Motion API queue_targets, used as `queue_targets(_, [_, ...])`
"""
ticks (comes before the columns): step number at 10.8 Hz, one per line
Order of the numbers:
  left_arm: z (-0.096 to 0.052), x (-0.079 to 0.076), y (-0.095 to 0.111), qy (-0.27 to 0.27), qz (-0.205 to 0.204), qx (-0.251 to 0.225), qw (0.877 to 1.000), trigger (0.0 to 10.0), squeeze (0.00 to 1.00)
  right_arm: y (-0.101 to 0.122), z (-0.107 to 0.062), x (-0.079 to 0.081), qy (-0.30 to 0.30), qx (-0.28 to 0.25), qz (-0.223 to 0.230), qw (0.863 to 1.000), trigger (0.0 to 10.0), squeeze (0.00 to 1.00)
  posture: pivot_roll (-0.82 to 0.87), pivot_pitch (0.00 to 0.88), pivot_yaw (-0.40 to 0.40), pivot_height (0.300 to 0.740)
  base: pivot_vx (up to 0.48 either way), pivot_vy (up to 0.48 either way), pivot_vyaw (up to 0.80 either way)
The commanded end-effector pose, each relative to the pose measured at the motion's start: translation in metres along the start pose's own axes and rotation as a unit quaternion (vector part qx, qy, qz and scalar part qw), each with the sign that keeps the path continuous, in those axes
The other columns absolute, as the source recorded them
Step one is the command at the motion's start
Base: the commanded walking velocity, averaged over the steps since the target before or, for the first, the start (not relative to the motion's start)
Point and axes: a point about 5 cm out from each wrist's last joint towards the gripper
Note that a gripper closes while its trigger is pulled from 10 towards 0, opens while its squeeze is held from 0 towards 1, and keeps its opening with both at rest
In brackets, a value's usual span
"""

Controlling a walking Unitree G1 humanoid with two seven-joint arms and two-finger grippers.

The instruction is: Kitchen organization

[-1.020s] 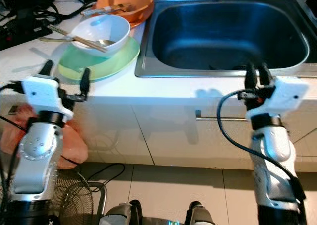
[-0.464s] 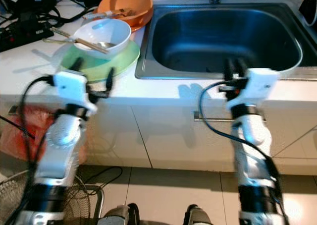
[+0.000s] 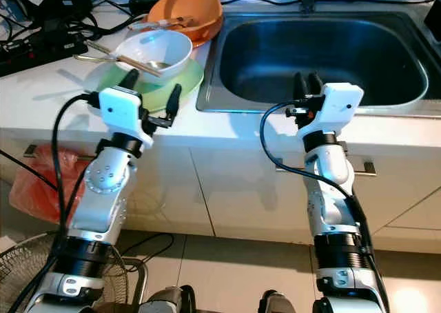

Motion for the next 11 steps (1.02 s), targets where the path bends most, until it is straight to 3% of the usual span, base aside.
queue_targets(1, [0.003,-0.001,0.003,-0.006,0.006,-0.01,1.0,10.0,0.0,-0.002,0.001,0.002,0.005,-0.002,-0.002,1.0,10.0,0.0,0.08,0.118,0.086,0.74,0.0,0.0,0.0])
queue_targets(3, [0.004,0.001,0.001,-0.017,0.034,-0.012,0.999,10.0,0.0,-0.005,-0.002,-0.002,-0.005,0.0,-0.005,1.0,10.0,0.0,0.08,0.137,0.091,0.74,0.0,0.0,0.0])
queue_targets(5, [0.006,0.004,0.003,-0.027,0.106,-0.017,0.994,10.0,0.0,-0.007,-0.004,-0.001,-0.004,-0.002,-0.003,1.0,10.0,0.0,0.09,0.151,0.089,0.74,0.0,0.0,0.0])
queue_targets(6, [0.007,0.004,0.002,-0.028,0.119,-0.015,0.992,10.0,0.0,-0.007,-0.004,0.0,-0.003,-0.002,-0.001,1.0,10.0,0.0,0.09,0.155,0.089,0.74,0.0,0.0,0.0])
queue_targets(9, [0.018,0.014,-0.001,-0.014,0.243,0.014,0.97,10.0,0.0,-0.01,-0.009,0.003,0.0,0.001,0.004,1.0,10.0,0.0,0.09,0.185,0.09,0.74,0.0,0.0,0.0])
queue_targets(11, [0.02,0.017,0.002,-0.01,0.27,0.009,0.963,10.0,0.0,-0.01,-0.013,0.005,0.002,0.001,0.006,1.0,10.0,0.0,0.09,0.208,0.087,0.74,0.0,0.0,0.0])
Point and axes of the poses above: a point about 5 cm out from each wrist's last joint towards the gripper, its own z axis pointing out of the wrist towards the gripper, its own y axis along the axis of the wrist's last joint, x = y × z, and after that the axes turned 11 degrees about z, right-handed
